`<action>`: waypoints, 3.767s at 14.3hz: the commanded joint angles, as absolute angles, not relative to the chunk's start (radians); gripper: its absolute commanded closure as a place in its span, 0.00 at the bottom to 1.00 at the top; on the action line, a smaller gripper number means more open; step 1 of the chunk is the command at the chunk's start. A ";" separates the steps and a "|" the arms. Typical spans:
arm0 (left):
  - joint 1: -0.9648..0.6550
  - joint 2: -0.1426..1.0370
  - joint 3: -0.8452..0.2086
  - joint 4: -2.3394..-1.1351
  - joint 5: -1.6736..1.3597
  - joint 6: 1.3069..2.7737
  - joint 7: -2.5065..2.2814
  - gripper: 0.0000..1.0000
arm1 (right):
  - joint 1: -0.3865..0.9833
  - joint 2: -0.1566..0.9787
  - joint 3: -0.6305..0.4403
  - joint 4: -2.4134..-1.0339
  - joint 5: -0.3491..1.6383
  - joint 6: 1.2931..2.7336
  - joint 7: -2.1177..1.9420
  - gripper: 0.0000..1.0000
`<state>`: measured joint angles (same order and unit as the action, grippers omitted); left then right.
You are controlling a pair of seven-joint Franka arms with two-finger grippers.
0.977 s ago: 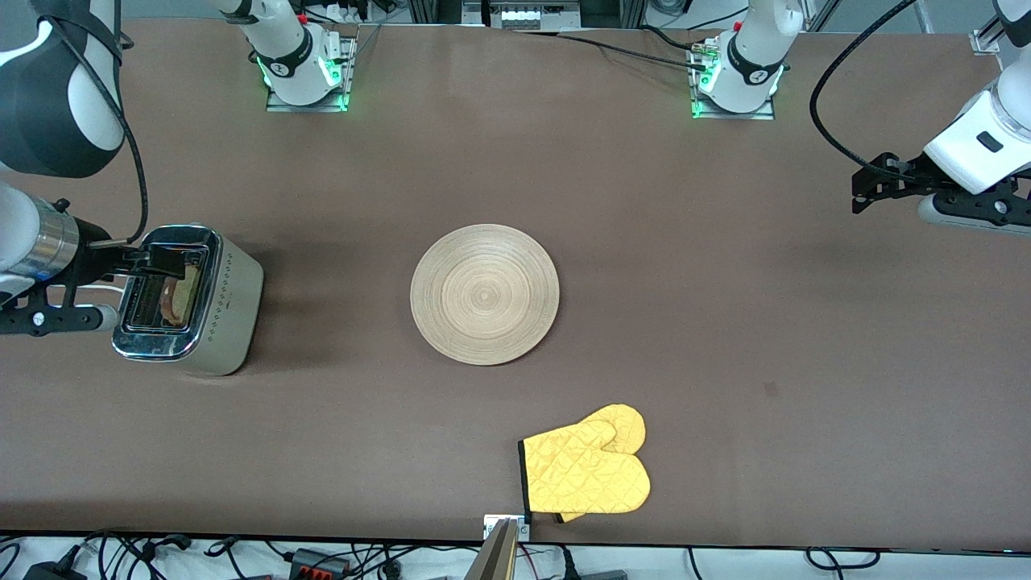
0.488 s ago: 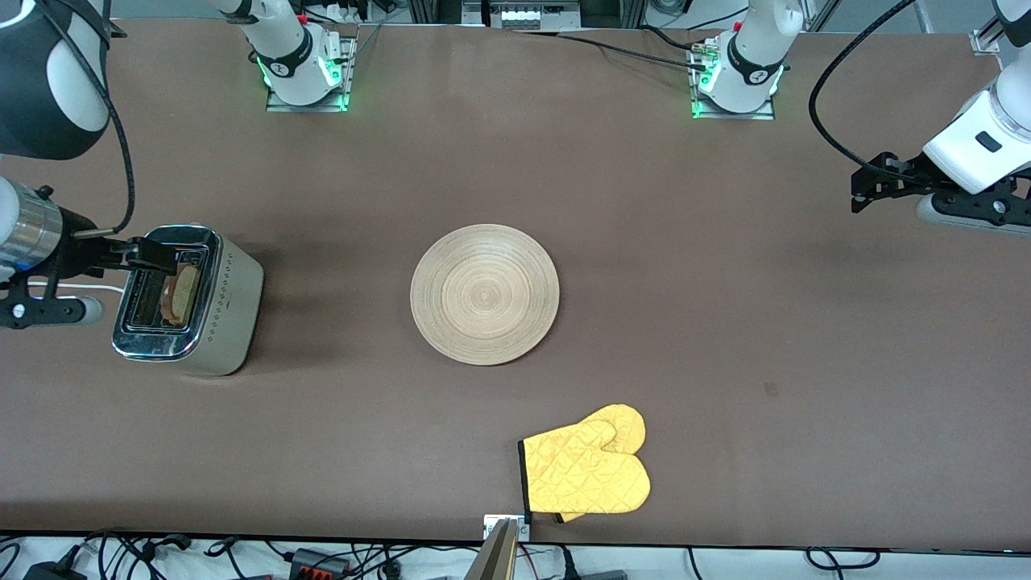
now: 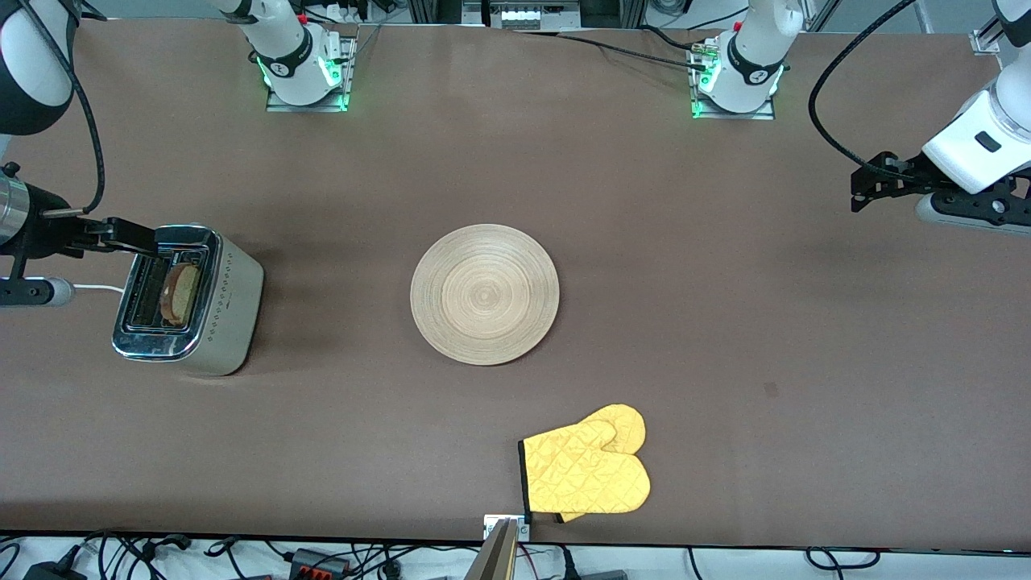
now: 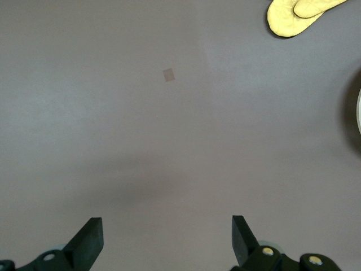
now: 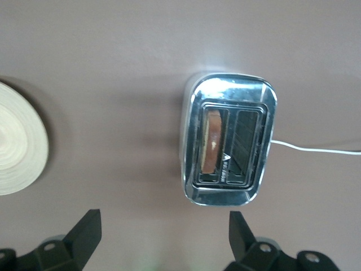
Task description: Move plate and put bread in toaster
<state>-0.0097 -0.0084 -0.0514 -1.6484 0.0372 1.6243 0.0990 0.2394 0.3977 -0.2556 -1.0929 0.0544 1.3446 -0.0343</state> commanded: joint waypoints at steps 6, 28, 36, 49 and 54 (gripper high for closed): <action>-0.008 -0.020 -0.057 -1.640 0.037 1.598 0.089 0.00 | 0.042 0.141 -0.044 -1.439 0.065 1.525 -0.012 0.00; -0.003 -0.020 -0.058 -1.640 0.038 1.597 0.089 0.00 | -0.138 0.052 0.110 -1.580 -0.067 1.603 0.129 0.00; -0.002 -0.020 -0.057 -1.640 0.038 1.597 0.089 0.00 | -0.012 0.034 -0.035 -1.597 -0.068 1.605 0.130 0.00; -0.003 -0.021 -0.058 -1.640 0.038 1.594 0.089 0.00 | 0.006 0.049 -0.008 -1.583 -0.067 1.603 0.138 0.00; -0.008 -0.020 -0.060 -1.640 0.038 1.594 0.089 0.00 | 0.018 0.064 -0.052 -1.580 -0.061 1.612 0.132 0.00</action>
<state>-0.0081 -0.0086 -0.0552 -1.6481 0.0373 1.6113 0.0979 0.0083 0.0512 -0.0325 -1.5949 -0.0686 1.6065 0.1280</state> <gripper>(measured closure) 0.000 0.000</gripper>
